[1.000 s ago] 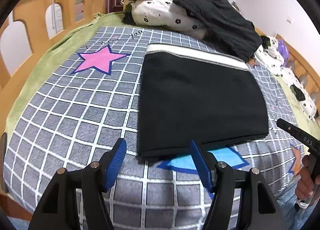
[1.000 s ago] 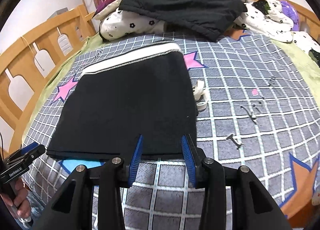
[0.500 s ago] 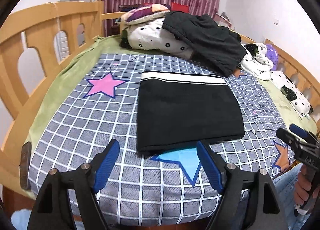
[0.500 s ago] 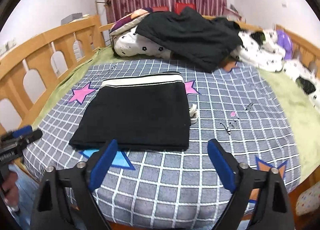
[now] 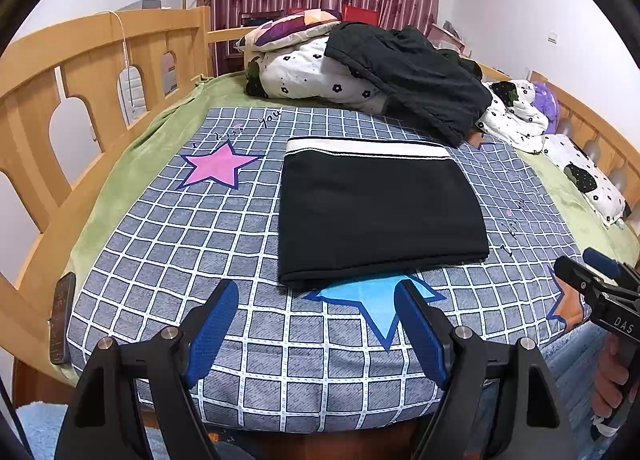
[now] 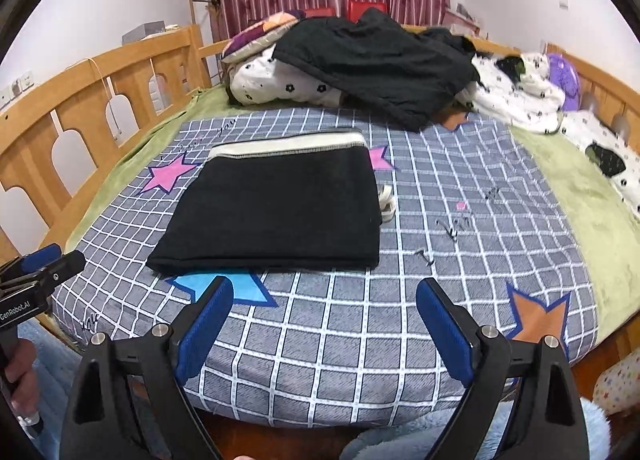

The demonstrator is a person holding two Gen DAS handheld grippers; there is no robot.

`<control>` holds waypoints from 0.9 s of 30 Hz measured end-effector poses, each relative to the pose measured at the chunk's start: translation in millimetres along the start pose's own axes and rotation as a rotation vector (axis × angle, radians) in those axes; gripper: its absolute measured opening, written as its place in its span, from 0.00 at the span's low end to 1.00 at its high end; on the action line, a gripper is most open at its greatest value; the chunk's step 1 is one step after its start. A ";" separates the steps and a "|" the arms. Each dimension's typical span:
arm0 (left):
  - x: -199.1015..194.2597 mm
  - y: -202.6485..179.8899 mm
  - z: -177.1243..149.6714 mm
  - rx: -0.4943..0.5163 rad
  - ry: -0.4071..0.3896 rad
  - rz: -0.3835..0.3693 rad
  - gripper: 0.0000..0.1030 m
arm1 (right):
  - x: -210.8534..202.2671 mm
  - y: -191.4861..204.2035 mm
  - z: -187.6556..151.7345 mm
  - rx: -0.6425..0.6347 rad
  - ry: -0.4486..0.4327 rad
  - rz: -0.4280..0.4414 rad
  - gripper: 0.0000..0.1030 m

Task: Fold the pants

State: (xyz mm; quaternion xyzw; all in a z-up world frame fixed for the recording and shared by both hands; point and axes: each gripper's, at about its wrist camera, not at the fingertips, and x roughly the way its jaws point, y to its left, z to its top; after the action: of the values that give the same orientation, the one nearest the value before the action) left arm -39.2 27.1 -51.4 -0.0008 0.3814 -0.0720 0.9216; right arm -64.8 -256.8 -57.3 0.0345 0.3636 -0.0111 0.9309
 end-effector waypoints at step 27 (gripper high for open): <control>5.6 -2.5 -2.0 -0.005 0.014 -0.030 0.77 | 2.9 -3.4 -0.7 0.022 -0.003 -0.036 0.89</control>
State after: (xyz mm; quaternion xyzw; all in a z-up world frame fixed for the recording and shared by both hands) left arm -37.1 24.0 -56.7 -0.0085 0.3881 -0.0846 0.9177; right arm -63.4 -260.1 -60.0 0.0384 0.3628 -0.0318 0.9305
